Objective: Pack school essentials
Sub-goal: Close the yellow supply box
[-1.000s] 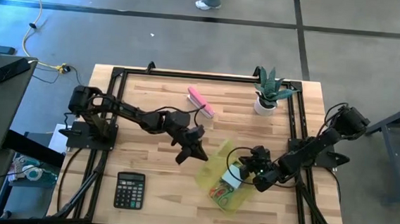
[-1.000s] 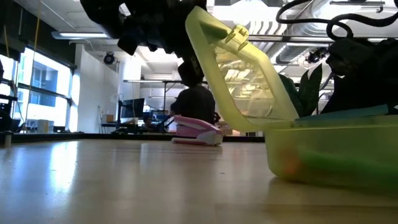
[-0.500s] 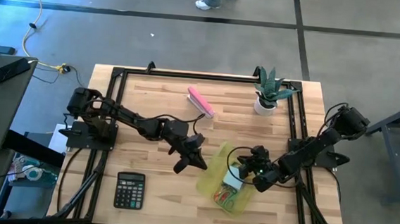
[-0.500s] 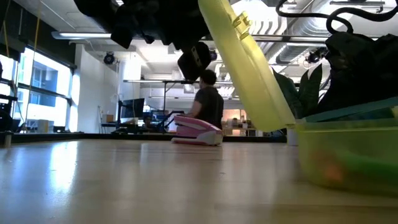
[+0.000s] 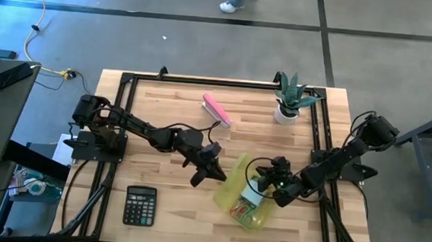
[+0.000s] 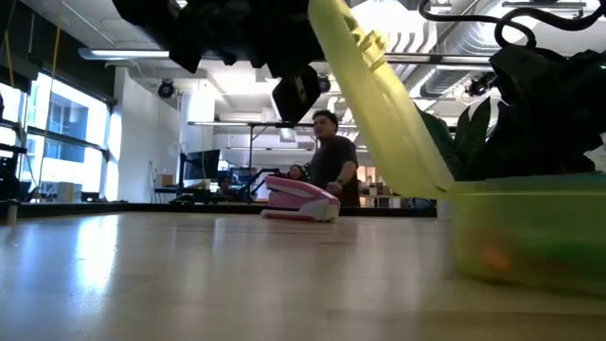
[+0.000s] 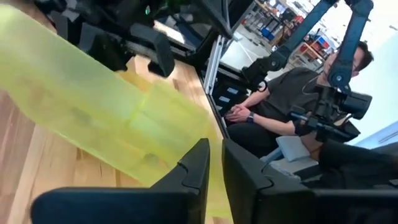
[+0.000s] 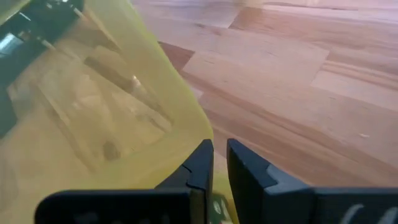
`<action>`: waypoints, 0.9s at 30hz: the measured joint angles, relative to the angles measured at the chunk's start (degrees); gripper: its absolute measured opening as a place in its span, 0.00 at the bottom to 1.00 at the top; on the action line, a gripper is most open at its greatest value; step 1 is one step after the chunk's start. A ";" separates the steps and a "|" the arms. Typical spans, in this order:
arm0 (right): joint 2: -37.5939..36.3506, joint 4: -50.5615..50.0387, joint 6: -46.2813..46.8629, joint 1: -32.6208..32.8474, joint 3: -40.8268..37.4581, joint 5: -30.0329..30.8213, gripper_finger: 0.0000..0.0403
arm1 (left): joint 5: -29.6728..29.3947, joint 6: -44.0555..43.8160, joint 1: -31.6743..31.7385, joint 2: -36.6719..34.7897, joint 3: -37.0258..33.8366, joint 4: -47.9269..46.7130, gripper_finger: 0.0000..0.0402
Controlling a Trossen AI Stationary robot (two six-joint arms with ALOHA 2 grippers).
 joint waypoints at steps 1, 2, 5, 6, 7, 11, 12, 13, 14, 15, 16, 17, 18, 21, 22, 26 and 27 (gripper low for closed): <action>0.00 -0.08 0.00 0.00 0.00 0.03 0.08 | -0.01 0.02 -0.03 0.01 0.00 0.46 0.10; 0.00 -0.13 0.00 0.00 0.00 0.01 0.08 | 0.00 0.02 -0.22 0.02 0.00 0.73 0.11; 0.00 -0.20 0.00 0.00 0.00 -0.05 0.08 | 0.00 0.44 -0.67 0.02 0.00 0.97 0.14; 0.00 -0.17 -0.20 0.00 0.00 -0.09 0.08 | 0.04 0.73 -0.75 0.02 0.00 1.06 0.15; 0.00 -0.19 -0.42 0.00 0.00 -0.10 0.08 | 0.11 0.94 -0.79 0.02 0.00 1.04 0.16; 0.00 -0.20 -1.65 0.07 0.00 0.33 0.08 | 0.15 0.65 -0.74 0.02 0.00 1.01 0.18; 0.00 -0.20 -2.03 0.07 0.00 0.34 0.08 | 0.15 0.57 -0.74 0.02 0.00 0.91 0.18; 0.00 -0.20 -2.70 0.07 0.00 0.34 0.08 | 0.15 0.16 -0.70 0.02 0.00 0.69 0.19; 0.00 -0.18 -3.13 0.07 0.00 0.34 0.08 | 0.27 -0.40 -0.68 0.02 0.00 0.16 0.19; 0.00 -0.17 -3.45 0.07 0.00 0.37 0.08 | 0.94 -0.45 -0.61 0.02 0.00 -0.77 0.19; 0.00 -0.17 -3.72 0.07 0.00 0.38 0.08 | 1.95 -0.16 -0.19 0.02 0.00 -1.93 0.19; 0.00 -0.16 -4.41 0.07 0.00 0.39 0.08 | 3.27 0.51 0.23 -0.07 0.00 -3.28 0.18; -0.02 -0.05 -5.31 0.07 0.00 0.38 0.08 | 3.90 1.03 0.68 -0.50 0.00 -5.53 0.18; -0.07 1.18 -8.96 0.07 0.00 0.38 0.09 | -0.21 3.34 1.71 -1.83 0.07 -13.75 0.18; -0.07 1.64 -10.29 0.07 0.00 0.32 0.09 | -3.26 4.70 1.81 -2.37 0.02 -17.47 0.18; -0.45 2.80 -12.52 0.07 0.00 -0.63 0.09 | -13.46 8.13 1.47 -5.69 0.02 -30.04 0.18; -0.67 2.89 -12.74 0.07 0.00 -1.42 0.09 | -14.13 8.03 1.32 -6.56 0.02 -33.21 0.18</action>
